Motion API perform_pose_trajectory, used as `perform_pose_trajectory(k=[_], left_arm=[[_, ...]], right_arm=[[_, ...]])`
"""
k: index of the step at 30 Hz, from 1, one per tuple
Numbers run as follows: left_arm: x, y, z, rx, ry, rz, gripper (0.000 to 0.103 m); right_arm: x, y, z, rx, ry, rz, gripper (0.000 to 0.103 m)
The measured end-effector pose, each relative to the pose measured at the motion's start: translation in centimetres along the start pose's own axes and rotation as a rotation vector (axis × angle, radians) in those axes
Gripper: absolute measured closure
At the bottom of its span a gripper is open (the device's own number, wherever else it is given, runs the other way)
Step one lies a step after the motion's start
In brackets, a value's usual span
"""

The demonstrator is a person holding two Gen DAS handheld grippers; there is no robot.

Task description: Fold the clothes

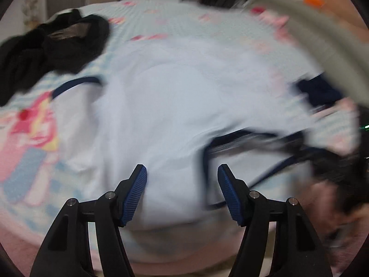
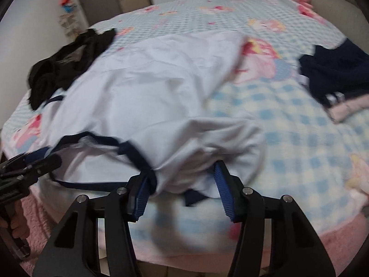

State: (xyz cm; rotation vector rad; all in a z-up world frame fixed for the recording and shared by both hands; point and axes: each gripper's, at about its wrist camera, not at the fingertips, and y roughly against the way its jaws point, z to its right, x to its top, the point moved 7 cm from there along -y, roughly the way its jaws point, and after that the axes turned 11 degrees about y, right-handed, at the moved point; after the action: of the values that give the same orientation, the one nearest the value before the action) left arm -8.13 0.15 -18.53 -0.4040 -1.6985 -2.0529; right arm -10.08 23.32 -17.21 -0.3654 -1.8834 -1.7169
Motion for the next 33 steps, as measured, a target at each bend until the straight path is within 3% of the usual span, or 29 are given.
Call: perform_pose_trajectory(k=[4,6,10,12,13,14,15,20,24,29,33], left_arm=[[-0.3,0.4,-1.8,0.041,0.028,0.000,0.040],[0.2,1.6,-2.4,0.059,0.054,0.048,0.040],[1.6,4.1,-2.5,0.002,0.081,0.138,0.040],[2.1,5.0,-2.2,-0.039,0.077,0.161,0.040],[2.2,5.3,-2.0,-0.059,0.074,0.167,0.040],[2.3,5.2,-2.1,-0.080,0.070,0.164,0.040],[2.4,5.1,-2.1,-0.102,0.068,0.159,0.040],[0.4,4.1,-1.7,-0.204,0.110,0.092,0.041],[0.1,3.6,-0.9,-0.190,0.086,0.084,0.041],[2.0,3.3,1.2,-0.167,0.025,0.095,0.038],[2.1,-0.7,1.8,-0.026,0.023,-0.037,0.034]], right_arm=[[-0.2,0.8,1.8,-0.004,-0.064,0.026,0.043],[0.0,1.5,2.1,-0.027,-0.069,0.057,0.039],[1.2,3.9,1.9,-0.026,-0.080,0.147,0.039],[1.6,4.5,1.8,0.011,-0.075,0.165,0.042],[1.6,4.6,1.6,0.033,-0.069,0.165,0.049],[1.6,4.7,1.4,0.056,-0.062,0.164,0.057],[1.3,4.4,1.0,0.092,-0.052,0.146,0.059],[-0.2,2.4,-0.6,0.179,-0.044,0.067,0.059],[-0.2,2.2,-0.4,0.106,-0.044,0.063,0.056],[1.4,1.0,-0.3,0.014,-0.009,0.037,0.042],[0.7,-0.8,-0.7,-0.027,0.037,-0.032,0.041]])
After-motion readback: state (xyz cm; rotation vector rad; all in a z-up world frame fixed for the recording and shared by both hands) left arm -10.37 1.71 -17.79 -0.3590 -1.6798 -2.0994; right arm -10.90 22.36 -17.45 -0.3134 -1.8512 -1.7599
